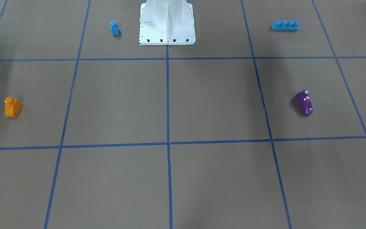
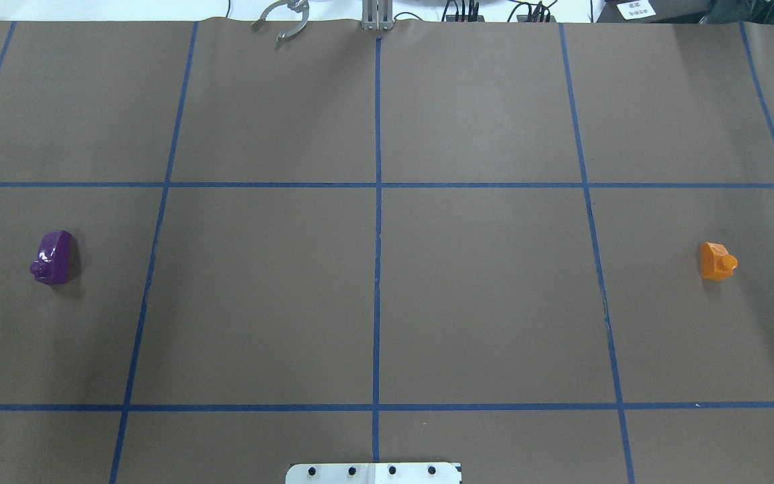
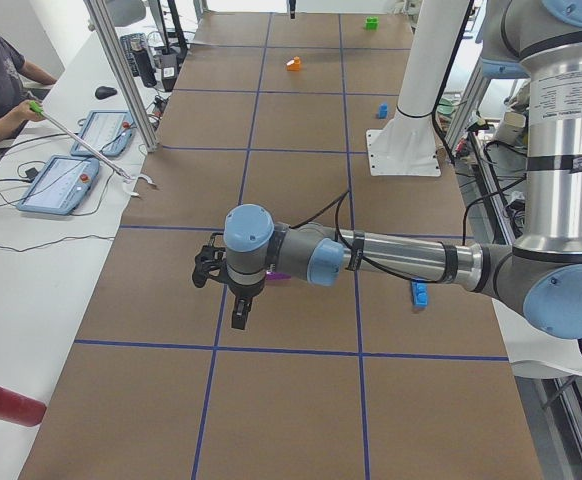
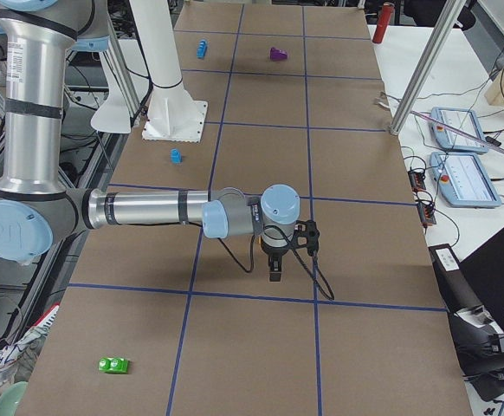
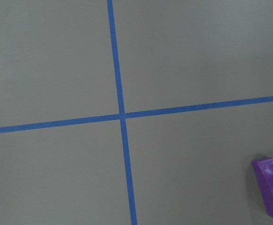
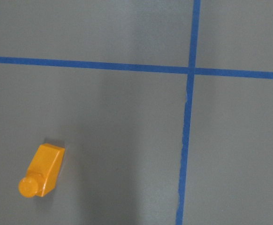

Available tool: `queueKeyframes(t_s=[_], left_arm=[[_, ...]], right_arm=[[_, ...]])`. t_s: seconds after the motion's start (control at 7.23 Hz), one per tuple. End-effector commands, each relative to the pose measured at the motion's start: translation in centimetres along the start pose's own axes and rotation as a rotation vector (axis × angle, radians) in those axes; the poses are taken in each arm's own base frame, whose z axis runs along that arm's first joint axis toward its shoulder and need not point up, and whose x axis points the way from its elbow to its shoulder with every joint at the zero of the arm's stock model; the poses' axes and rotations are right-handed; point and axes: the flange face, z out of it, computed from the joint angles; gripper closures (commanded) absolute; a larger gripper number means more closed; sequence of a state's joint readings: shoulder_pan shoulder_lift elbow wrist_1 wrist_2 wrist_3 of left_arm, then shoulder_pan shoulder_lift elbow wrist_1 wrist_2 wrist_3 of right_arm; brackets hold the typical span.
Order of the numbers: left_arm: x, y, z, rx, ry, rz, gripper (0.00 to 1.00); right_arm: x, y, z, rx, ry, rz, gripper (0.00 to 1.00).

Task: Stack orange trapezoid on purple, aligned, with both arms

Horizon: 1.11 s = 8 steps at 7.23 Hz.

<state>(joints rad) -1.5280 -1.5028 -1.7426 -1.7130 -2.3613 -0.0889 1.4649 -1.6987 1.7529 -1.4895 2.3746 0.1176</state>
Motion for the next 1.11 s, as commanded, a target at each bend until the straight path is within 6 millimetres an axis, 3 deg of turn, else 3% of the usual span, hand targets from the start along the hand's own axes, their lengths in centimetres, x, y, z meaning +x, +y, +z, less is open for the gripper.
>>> queueKeyframes(t_s=[0.0, 0.97], left_arm=[[-0.2, 0.6, 0.0, -0.003, -0.007, 0.0, 0.0], [-0.4, 1.5, 0.2, -0.004, 0.002, 0.002, 0.0]], right_arm=[[0.1, -0.1, -0.2, 0.008, 0.034, -0.003, 0.0], [-0.6, 0.0, -0.9, 0.023, 0.036, -0.014, 0.0]])
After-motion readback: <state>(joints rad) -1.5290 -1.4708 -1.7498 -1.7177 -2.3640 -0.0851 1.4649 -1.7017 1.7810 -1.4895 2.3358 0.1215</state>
